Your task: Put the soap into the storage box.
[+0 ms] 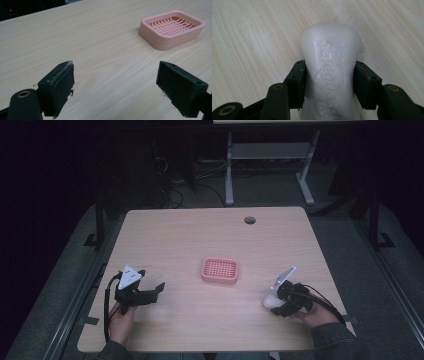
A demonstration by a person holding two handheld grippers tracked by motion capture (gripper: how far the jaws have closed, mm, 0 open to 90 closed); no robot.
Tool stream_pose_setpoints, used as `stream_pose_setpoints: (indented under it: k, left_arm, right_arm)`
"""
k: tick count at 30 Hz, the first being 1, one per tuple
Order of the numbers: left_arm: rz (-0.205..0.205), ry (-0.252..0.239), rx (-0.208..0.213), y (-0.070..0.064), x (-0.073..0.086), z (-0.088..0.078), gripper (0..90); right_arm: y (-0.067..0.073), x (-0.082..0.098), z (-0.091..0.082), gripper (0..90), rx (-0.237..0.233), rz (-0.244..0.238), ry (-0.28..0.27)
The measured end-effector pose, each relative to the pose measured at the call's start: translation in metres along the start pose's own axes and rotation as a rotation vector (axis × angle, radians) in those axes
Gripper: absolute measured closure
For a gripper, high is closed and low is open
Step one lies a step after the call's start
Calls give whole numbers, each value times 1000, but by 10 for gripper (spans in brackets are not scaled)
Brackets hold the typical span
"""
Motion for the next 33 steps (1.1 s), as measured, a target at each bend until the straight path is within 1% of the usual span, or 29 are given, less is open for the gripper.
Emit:
stream_pose_setpoints:
  k: [6, 9, 11, 15, 19, 21, 23, 27, 29, 33]
  left_arm:
    - [0, -1, 0, 0, 0, 0, 145]
    - [2, -1, -1, 1, 0, -1, 146]
    - [0, -1, -2, 1, 0, -1, 146]
    - [1, 1, -4, 2, 0, -1, 146]
    - [-6, 0, -3, 2, 0, -1, 146]
    - [-6, 0, 1, 1, 0, -1, 146]
    - [-4, 1, 1, 1, 0, -1, 146]
    - [-1, 2, 2, 1, 0, -1, 146]
    - [-1, 2, 1, 1, 0, -1, 146]
    - [1, 4, 0, 1, 1, -1, 146]
  right_arm:
    - [1, -1, 0, 486, 17, -28, 26]
    - [2, -1, -1, 488, 37, -54, 41]
    - [3, -2, -1, 488, 34, -58, 47]
    - [4, -6, -5, 489, 31, -71, 32]
    - [3, -13, -12, 489, 42, -86, 24]
    - [3, -17, -16, 489, 36, -88, 12]
    - [1, -21, -20, 489, 45, -90, -2]
    - [-2, -28, -23, 489, 40, -89, -18]
    - [-3, -31, -24, 489, 29, -90, -28]
    - [-5, -37, -24, 488, 20, -96, -29]
Point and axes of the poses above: each handheld gripper's, and its own axes: z roughly forward along the jaws, x roughly out of its underside, y roughly to its left, the point moved 10 cm from there along z, roughly forward along the jaws, and after that the axes turned 5 degrees about -z, right-handed, at the moved point
